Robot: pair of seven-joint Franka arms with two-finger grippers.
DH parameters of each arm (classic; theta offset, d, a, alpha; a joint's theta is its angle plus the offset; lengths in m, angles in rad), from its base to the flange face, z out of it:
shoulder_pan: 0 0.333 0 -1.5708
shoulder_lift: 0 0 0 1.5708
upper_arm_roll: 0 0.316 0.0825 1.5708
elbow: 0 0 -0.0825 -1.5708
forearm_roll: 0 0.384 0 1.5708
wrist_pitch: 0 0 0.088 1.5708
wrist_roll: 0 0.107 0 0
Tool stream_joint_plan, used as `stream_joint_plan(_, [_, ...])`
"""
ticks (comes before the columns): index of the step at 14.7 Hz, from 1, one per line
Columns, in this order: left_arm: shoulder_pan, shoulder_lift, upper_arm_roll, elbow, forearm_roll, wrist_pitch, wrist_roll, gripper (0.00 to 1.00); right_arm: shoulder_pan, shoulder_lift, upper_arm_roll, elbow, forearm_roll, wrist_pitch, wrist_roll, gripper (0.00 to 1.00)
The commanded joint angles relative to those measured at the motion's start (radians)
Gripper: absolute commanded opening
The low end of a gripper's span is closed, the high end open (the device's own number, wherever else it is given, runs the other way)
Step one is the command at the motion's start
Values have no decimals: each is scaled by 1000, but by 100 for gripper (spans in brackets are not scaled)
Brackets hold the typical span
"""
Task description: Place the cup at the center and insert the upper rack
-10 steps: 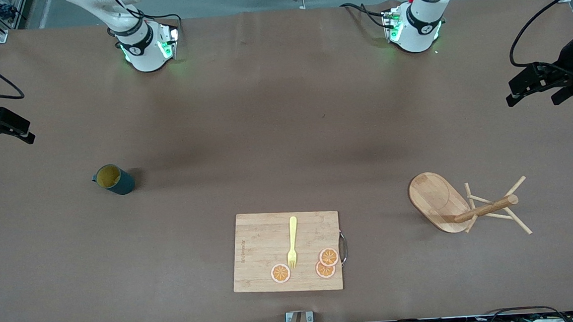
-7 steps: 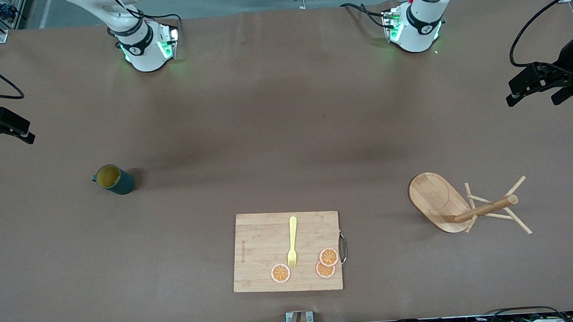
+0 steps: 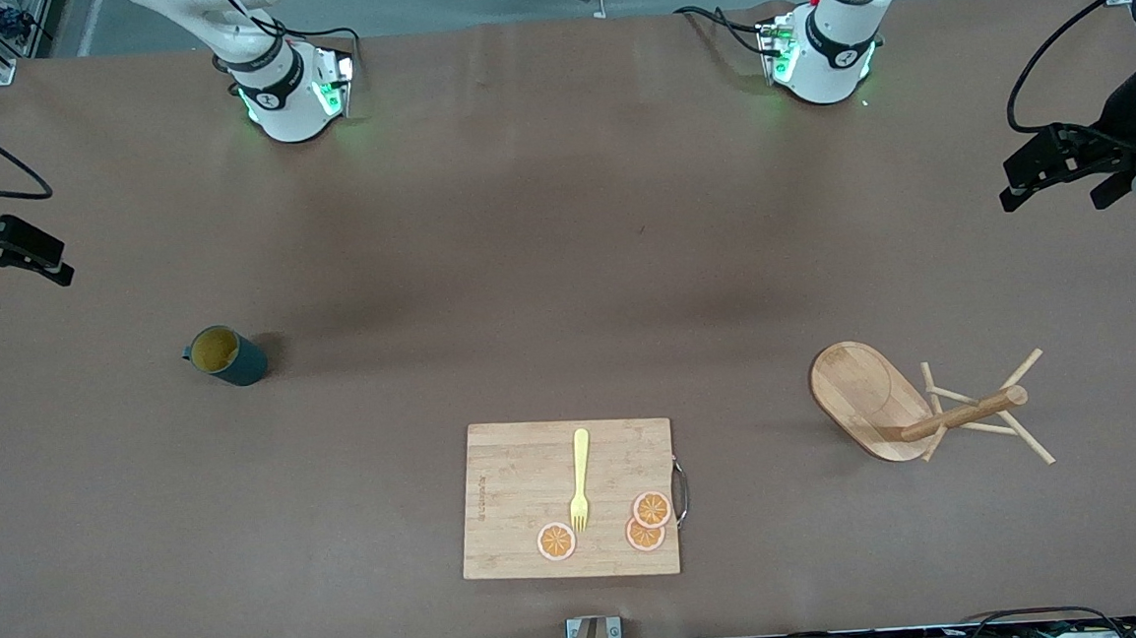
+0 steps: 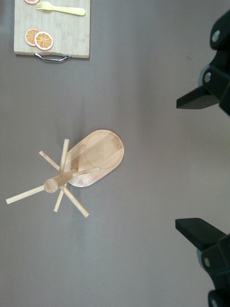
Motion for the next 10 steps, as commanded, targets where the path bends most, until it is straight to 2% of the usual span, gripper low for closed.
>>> stream_joint_plan(1, [0, -1, -5, 7, 22, 5, 1, 100, 8, 50, 1, 2, -13, -2, -3, 100])
stream_joint_plan(10, [0, 5, -5, 12, 23, 10, -1, 100, 32, 364, 1, -3, 5, 40, 25, 100])
